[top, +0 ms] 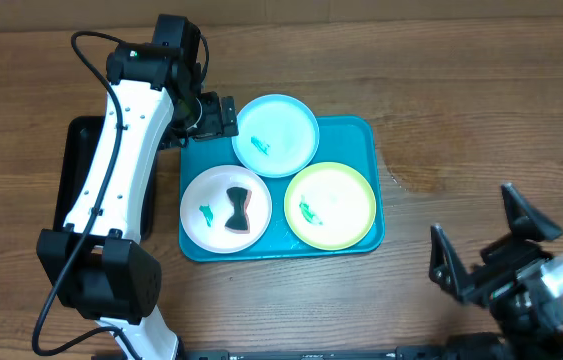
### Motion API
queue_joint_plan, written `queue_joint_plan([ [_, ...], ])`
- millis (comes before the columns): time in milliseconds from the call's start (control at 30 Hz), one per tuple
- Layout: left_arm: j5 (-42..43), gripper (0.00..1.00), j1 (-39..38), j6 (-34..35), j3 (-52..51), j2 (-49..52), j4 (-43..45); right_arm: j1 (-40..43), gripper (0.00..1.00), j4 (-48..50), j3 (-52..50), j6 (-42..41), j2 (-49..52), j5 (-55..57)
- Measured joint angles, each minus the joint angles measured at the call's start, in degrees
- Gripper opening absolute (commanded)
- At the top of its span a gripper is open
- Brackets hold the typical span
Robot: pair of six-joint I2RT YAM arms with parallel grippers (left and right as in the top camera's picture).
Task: Clean dirty plates on tray and stack at the side
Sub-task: 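Reach the right gripper to the white plate rim and grip it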
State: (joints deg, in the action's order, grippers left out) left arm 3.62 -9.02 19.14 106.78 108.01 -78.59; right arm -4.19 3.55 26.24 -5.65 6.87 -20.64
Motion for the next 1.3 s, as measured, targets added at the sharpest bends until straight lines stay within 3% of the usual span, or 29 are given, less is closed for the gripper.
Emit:
queue_joint_plan([
  [133,-0.15,1.00,0.00,-0.02,-0.13,0.00,-0.46,0.02,1.00,-36.50,30.32,6.71,17.07,1.20],
  [267,-0.28,1.00,0.00,0.00,-0.26,0.00,-0.48,0.00,1.00,-51.19,49.22,7.21,32.46,-2.25],
  [533,0.48,1.00,0.02,-0.02,-0.31,0.00,-0.55,-0.55,1.00,-44.35,56.70,-4.55,50.99,-16.09],
  [633,2.58,1.00,0.39,0.00,-0.31,0.00,-0.59,-3.26,1.00,-51.12,58.27,-6.78,57.99,-16.48],
  [767,4.46,1.00,2.49,0.00,-0.31,0.00,-0.74,-10.78,1.00,-68.85,68.08,-5.92,73.66,-10.73],
  [867,4.98,1.00,5.16,0.02,-0.33,0.00,-1.57,-16.59,1.00,-72.63,75.14,-5.46,85.20,-4.28],
  [933,5.14,1.00,6.67,0.04,-0.35,0.00,-2.45,-19.45,0.77,-70.58,77.18,-5.14,91.17,-1.77],
  [1000,5.14,1.00,7.32,0.02,-0.35,0.00,-2.97,-21.62,0.65,-67.71,77.31,-4.96,95.60,-0.22],
  [1300,4.33,1.00,7.28,0.02,-0.35,0.00,-3.58,-28.61,0.62,-61.44,77.26,-6.58,109.90,2.29],
])
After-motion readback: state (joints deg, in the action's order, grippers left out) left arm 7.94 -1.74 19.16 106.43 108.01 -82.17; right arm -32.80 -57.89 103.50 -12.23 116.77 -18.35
